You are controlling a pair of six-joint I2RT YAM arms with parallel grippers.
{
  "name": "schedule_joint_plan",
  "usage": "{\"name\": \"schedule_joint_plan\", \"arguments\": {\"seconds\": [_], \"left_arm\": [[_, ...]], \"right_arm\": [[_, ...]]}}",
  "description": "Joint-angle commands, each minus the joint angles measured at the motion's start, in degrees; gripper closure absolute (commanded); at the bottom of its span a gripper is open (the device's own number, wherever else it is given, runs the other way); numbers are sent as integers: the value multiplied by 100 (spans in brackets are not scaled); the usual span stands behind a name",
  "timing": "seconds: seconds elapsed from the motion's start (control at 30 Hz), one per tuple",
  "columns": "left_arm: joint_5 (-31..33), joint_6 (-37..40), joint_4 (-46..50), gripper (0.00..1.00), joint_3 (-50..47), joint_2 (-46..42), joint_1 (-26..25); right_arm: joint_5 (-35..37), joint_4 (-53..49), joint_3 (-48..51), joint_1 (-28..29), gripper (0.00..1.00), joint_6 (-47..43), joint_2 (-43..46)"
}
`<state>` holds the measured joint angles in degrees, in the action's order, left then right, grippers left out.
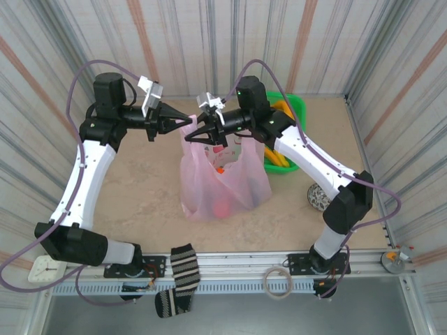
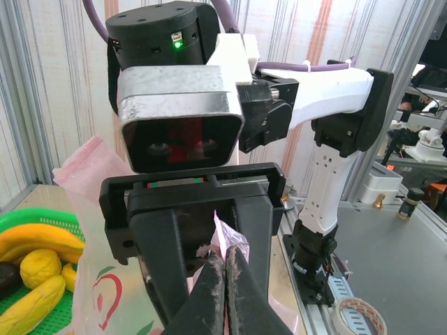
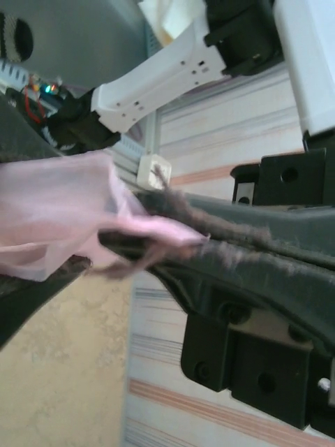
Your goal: Place the fake fruits into the plastic bag and tie a complex knot
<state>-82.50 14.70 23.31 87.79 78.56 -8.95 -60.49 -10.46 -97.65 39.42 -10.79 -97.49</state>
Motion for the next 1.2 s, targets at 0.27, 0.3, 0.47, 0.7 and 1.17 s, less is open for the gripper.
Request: {"name": "schedule_joint_plan", "arguments": {"seconds": [0.27,0.3,0.47,0.7,1.17], "left_arm": [[1473,-1294,-1347,39,-910,-1099,400],[1756,-1403,-1497,34,-1187,-1348,452],[2884,-2330,-2798,16,-2962,-2441,433],[3200,-2468,-3474,11,-3828,-2586,-223],[3372,-2465,-4128,35,-4111,-1882,-885]], "right_arm": [[1354,70,163,184,100,477,483],[1493,70,183,196,100,539,528],[1885,278,363,247,100,876,689],[2049,327,387,349,100,1066,697],[2573,623,451,399,100,1490,771]]}}
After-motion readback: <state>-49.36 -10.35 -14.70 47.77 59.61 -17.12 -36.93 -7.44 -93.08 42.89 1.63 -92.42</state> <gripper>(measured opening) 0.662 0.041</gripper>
